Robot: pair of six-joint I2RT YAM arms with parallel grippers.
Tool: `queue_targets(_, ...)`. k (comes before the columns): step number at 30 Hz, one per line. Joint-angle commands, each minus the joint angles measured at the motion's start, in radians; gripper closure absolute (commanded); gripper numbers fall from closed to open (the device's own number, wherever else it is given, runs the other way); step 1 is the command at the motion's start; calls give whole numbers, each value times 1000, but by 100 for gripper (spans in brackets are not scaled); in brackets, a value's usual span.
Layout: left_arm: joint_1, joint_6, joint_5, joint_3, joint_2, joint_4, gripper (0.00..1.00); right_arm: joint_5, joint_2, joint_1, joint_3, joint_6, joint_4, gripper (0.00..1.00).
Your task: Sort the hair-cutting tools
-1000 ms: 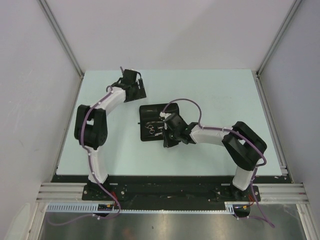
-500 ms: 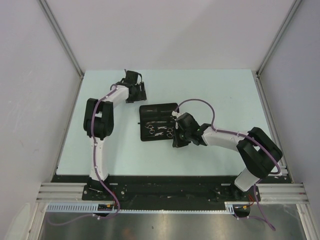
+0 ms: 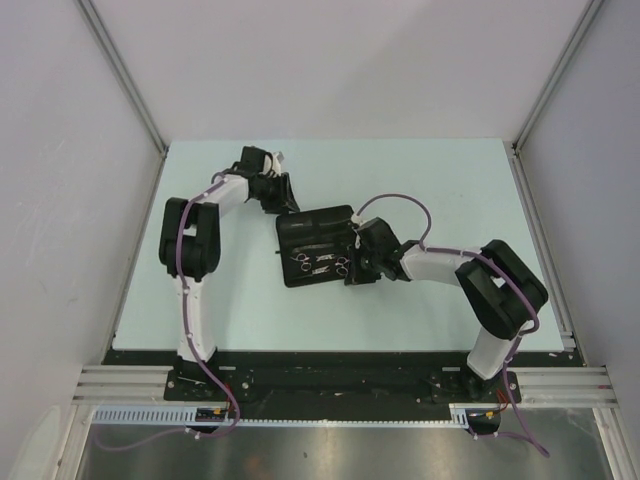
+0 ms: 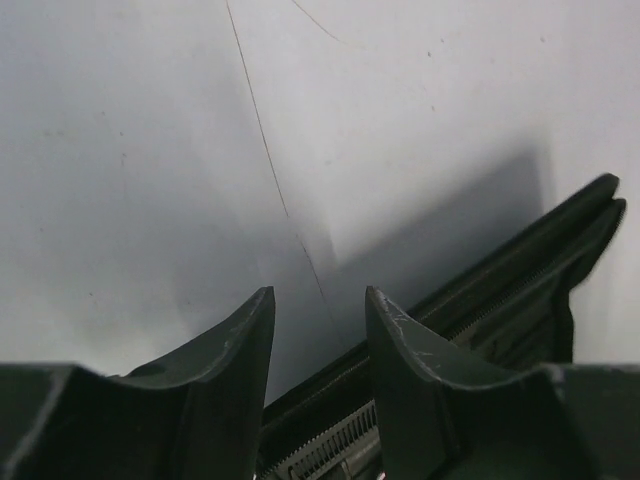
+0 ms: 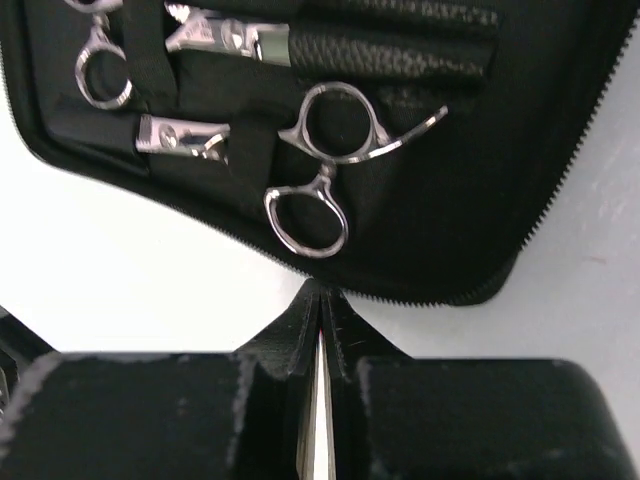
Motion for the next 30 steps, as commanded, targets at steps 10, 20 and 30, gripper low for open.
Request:
queue_targets(10,0,4,262,-280,-349,-10,57,39,119,-99,-37,41,56,94)
queue_targets(20,-95,-26,266,-575,-553,78,55,6,167,-142,-34,70,160,86)
queue_targets(30,-98,-51,271,-651,-586,96,54,-170,248,-253,100,43,226,58)
